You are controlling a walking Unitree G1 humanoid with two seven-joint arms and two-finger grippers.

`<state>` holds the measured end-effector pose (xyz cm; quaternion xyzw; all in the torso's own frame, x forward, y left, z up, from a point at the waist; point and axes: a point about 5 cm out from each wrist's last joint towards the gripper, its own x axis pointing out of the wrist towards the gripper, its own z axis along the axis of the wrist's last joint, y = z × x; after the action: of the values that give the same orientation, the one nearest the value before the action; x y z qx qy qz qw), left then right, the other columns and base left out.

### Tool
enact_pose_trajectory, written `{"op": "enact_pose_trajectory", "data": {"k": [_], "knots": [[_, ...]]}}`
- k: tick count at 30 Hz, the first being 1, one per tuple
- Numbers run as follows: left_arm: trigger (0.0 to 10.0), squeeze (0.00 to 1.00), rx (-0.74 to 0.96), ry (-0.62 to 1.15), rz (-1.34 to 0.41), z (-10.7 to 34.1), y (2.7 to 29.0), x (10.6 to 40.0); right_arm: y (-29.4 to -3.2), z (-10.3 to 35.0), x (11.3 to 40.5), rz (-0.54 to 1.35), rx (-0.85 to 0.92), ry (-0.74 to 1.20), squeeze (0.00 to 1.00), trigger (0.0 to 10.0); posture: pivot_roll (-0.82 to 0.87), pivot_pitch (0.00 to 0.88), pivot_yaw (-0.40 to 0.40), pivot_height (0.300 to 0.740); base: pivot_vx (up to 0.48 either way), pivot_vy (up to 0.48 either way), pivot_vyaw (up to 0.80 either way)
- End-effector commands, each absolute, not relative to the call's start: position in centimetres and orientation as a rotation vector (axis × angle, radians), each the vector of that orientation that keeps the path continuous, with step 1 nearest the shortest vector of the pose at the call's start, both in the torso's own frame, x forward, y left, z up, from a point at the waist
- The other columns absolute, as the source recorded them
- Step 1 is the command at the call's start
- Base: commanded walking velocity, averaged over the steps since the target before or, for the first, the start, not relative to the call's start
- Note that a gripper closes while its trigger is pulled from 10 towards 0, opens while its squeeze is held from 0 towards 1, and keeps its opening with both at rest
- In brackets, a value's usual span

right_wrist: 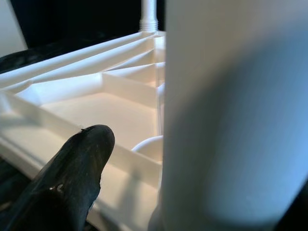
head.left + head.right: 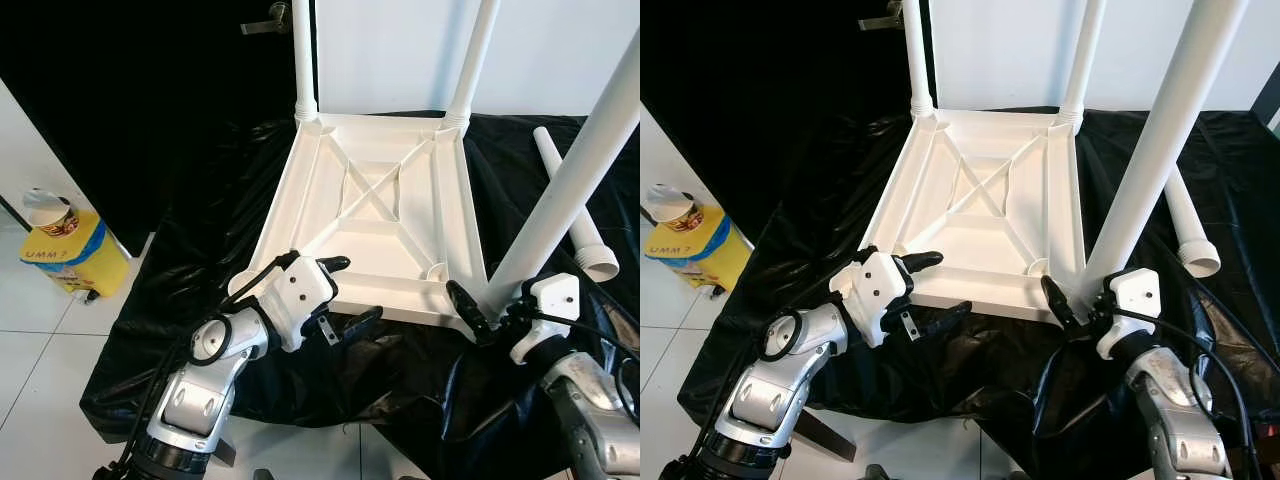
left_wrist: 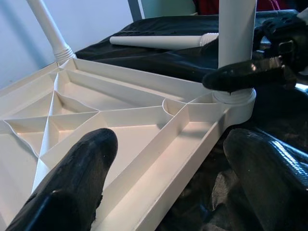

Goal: Building children table

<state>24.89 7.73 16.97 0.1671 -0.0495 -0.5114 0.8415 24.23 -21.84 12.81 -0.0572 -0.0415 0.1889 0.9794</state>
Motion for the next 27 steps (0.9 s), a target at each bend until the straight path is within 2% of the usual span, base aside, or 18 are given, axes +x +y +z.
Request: {"op": "enact_pose_trajectory", "data": {"k": [1, 3, 4, 5, 7, 8, 9, 17, 18, 19, 20, 27], "knots": [[10.0, 0.0, 0.356, -0.114, -1.023, 17.0, 7.9, 25.2, -22.0, 12.6, 24.3, 0.4, -0.111, -0.077, 0.0, 10.0, -0.06, 0.053, 0.035, 0.74, 0.0, 0.0, 0.0], [10.0, 0.0, 0.356, -0.114, -1.022, 17.0, 7.9, 25.2, -22.3, 12.5, 24.5, 0.421, -0.131, -0.063, 0.0, 10.0, -0.06, 0.055, 0.034, 0.74, 0.0, 0.0, 0.0], [10.0, 0.0, 0.357, -0.114, -1.02, 17.0, 7.9, 25.2, -22.6, 12.2, 24.6, 0.437, -0.143, -0.046, 0.0, 4.8, -0.06, 0.057, 0.034, 0.74, 0.0, 0.0, 0.0], [10.0, 0.0, 0.358, -0.113, -1.017, 17.0, 8.0, 25.2, -22.8, 11.8, 24.6, 0.446, -0.148, -0.029, 0.0, 1.3, -0.05, 0.06, 0.034, 0.74, 0.0, 0.0, 0.0], [10.0, 0.0, 0.358, -0.113, -1.017, 17.0, 8.0, 25.2, -22.8, 11.8, 24.6, 0.446, -0.148, -0.029, 0.0, 1.3, -0.05, 0.06, 0.034, 0.74, 0.0, 0.0, 0.0], [10.0, 0.0, 0.359, -0.113, -1.016, 17.1, 8.0, 25.2, -23.0, 11.5, 24.6, 0.458, -0.147, -0.018, 0.0, 0.4, -0.05, 0.06, 0.034, 0.74, 0.0, 0.0, 0.0], [10.0, 0.0, 0.36, -0.112, -1.014, 17.1, 8.1, 25.2, -23.3, 10.8, 24.4, 0.469, -0.145, 0.002, 0.0, 0.0, -0.05, 0.065, 0.034, 0.74, 0.0, 0.0, 0.0], [10.0, 0.0, 0.36, -0.11, -1.014, 17.1, 8.2, 25.2, -23.8, 9.9, 24.0, 0.444, -0.131, 0.034, 0.0, 0.0, -0.06, 0.07, 0.038, 0.74, 0.0, 0.0, 0.0], [10.0, 0.0, 0.36, -0.11, -1.014, 17.1, 8.2, 25.2, -23.9, 9.7, 23.9, 0.433, -0.123, 0.04, 0.0, 3.7, -0.06, 0.07, 0.038, 0.74, 0.0, 0.0, 0.0], [10.0, 0.0, 0.36, -0.11, -1.014, 17.1, 8.2, 25.2, -23.9, 9.7, 23.9, 0.433, -0.123, 0.04, 0.0, 3.7, -0.06, 0.07, 0.038, 0.74, 0.0, 0.0, 0.0], [10.0, 0.0, 0.36, -0.109, -1.015, 17.1, 8.2, 25.2, -23.9, 9.6, 23.9, 0.411, -0.115, 0.044, 0.0, 10.0, -0.06, 0.07, 0.038, 0.74, 0.0, 0.0, 0.0], [10.0, 0.0, 0.357, -0.107, -1.019, 17.0, 8.0, 25.2, -23.3, 9.1, 23.8, 0.302, -0.064, 0.038, 0.0, 10.0, -0.06, 0.07, 0.036, 0.74, 0.0, 0.0, 0.0]]}}
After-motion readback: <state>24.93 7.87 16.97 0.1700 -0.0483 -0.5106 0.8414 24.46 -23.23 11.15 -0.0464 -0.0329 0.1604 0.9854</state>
